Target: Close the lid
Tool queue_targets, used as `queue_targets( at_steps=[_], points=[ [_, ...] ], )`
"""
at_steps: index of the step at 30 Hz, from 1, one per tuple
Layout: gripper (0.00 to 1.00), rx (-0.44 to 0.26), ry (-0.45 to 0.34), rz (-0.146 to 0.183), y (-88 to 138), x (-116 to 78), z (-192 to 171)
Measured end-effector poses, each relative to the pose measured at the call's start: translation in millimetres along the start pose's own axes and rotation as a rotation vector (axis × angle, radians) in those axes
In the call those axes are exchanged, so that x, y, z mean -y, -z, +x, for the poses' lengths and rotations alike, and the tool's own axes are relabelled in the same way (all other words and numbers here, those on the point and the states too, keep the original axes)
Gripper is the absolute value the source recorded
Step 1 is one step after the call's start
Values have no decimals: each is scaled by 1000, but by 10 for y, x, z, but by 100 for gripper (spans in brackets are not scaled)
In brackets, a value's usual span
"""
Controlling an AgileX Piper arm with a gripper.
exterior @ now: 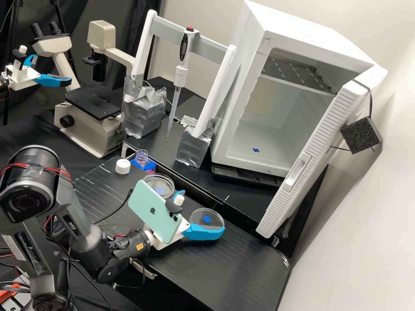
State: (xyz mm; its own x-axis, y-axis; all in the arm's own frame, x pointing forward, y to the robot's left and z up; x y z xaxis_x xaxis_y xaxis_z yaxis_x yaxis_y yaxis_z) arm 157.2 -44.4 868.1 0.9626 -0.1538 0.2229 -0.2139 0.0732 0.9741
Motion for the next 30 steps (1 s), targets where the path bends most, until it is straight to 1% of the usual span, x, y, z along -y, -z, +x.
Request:
queue_targets(
  at_steps=[5, 9, 11, 17, 20, 23, 30],
  points=[
    [100, 2, -40, 1, 22, -47, -39],
    [100, 23, -66, 19, -6, -79, -48],
    [100, 31, -67, 22, -19, -79, -46],
    [100, 64, -38, 47, -93, -26, -6],
    [100, 80, -18, 37, -117, 21, 18],
    [100, 79, -3, 20, -118, 50, 38],
    [100, 69, -1, 13, -129, 52, 103]
  ],
)
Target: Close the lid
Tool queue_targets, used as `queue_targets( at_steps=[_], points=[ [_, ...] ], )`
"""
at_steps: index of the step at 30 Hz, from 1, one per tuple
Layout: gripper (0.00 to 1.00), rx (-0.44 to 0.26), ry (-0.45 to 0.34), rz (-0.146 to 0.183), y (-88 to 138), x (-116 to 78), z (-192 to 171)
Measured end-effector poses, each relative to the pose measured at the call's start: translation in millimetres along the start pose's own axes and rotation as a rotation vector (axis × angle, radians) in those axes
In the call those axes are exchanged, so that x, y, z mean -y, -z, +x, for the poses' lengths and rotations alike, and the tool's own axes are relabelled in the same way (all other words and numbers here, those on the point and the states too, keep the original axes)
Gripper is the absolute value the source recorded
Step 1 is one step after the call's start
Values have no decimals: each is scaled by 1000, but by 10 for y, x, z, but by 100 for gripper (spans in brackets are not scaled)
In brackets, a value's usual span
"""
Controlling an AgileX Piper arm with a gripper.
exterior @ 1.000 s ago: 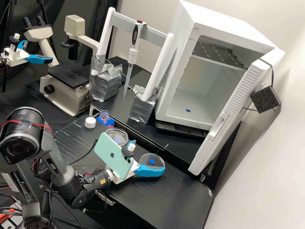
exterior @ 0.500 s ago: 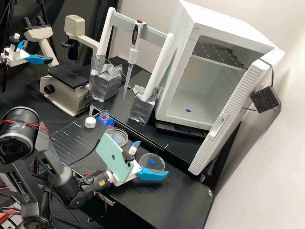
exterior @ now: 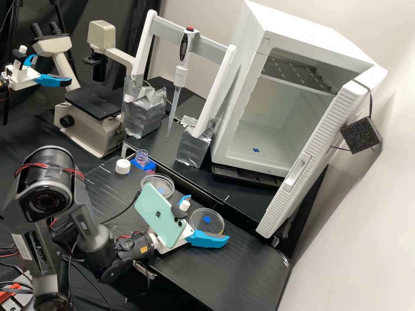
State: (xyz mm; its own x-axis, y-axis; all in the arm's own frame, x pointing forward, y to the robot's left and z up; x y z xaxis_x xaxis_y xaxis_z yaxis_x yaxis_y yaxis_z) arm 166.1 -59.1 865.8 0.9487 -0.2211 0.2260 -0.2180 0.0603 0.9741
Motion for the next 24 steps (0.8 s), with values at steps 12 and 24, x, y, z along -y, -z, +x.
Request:
queue_targets(
  at_steps=[12, 24],
  points=[
    [0, -4, -13, -2, 4, -2, 33],
    [0, -5, -16, 0, 1, -1, 36]
  ],
)
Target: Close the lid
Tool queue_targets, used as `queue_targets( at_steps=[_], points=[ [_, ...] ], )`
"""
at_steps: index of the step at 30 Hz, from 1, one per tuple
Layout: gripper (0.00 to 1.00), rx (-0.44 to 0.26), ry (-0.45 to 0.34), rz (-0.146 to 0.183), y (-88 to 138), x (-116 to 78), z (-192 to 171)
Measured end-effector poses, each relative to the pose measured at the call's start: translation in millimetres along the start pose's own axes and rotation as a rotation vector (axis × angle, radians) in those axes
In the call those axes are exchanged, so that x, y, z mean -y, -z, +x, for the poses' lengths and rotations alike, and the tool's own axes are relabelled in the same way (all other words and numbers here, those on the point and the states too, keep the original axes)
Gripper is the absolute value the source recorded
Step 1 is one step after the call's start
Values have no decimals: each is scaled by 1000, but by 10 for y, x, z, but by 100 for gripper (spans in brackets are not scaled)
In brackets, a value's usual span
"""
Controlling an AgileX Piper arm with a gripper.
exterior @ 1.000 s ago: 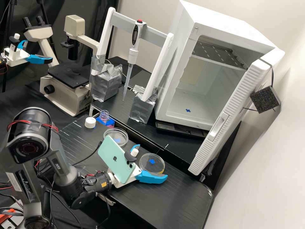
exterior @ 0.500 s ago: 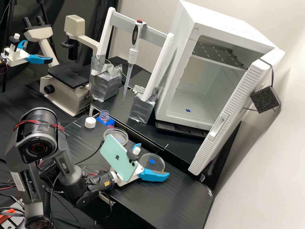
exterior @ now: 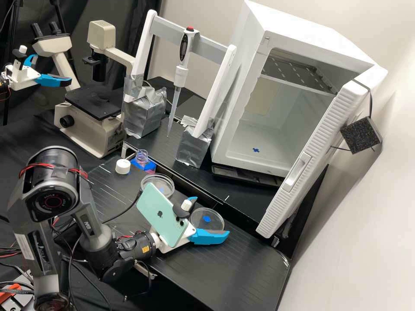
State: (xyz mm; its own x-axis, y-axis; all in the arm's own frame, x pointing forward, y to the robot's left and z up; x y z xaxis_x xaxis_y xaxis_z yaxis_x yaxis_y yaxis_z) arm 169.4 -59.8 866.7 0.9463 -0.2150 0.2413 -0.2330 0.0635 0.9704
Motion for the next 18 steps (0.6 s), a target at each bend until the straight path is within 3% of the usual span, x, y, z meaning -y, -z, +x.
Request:
queue_targets(
  at_steps=[18],
  points=[
    [0, -5, -4, 1, -2, -5, 15]
  ],
)
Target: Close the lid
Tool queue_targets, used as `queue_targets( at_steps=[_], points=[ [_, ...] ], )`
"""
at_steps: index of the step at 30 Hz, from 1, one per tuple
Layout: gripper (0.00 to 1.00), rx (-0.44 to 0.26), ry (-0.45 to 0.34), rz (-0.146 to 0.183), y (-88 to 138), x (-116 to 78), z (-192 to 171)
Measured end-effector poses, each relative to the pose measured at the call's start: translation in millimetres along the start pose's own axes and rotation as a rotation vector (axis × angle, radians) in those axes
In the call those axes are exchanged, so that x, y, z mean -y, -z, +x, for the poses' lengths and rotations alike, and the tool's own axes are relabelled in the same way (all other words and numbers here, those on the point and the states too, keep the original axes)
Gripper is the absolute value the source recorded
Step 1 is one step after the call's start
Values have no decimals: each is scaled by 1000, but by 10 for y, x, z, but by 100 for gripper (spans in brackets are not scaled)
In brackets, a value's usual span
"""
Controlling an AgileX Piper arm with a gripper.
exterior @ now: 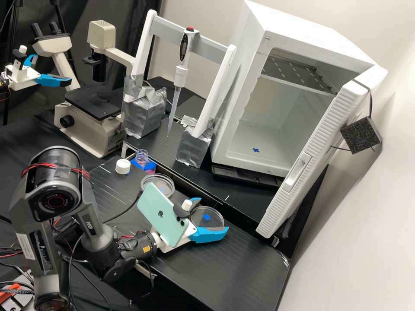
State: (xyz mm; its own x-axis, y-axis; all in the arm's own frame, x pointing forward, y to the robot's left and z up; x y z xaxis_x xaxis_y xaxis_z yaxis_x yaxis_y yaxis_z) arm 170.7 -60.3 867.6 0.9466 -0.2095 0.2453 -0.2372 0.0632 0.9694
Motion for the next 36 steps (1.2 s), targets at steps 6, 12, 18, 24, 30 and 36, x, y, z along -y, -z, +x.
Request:
queue_targets(
  at_steps=[6, 12, 18, 24, 30, 36],
  points=[
    [0, 4, 1, 10, -1, -13, -9],
    [0, 12, -7, 58, 50, -54, -148],
    [0, -113, -77, 88, 315, -169, -314],
    [0, -261, -63, 79, 559, -172, -407],
    [0, -419, 56, 43, 798, 8, -441],
    [0, -476, 132, -26, 878, 165, -422]
  ],
)
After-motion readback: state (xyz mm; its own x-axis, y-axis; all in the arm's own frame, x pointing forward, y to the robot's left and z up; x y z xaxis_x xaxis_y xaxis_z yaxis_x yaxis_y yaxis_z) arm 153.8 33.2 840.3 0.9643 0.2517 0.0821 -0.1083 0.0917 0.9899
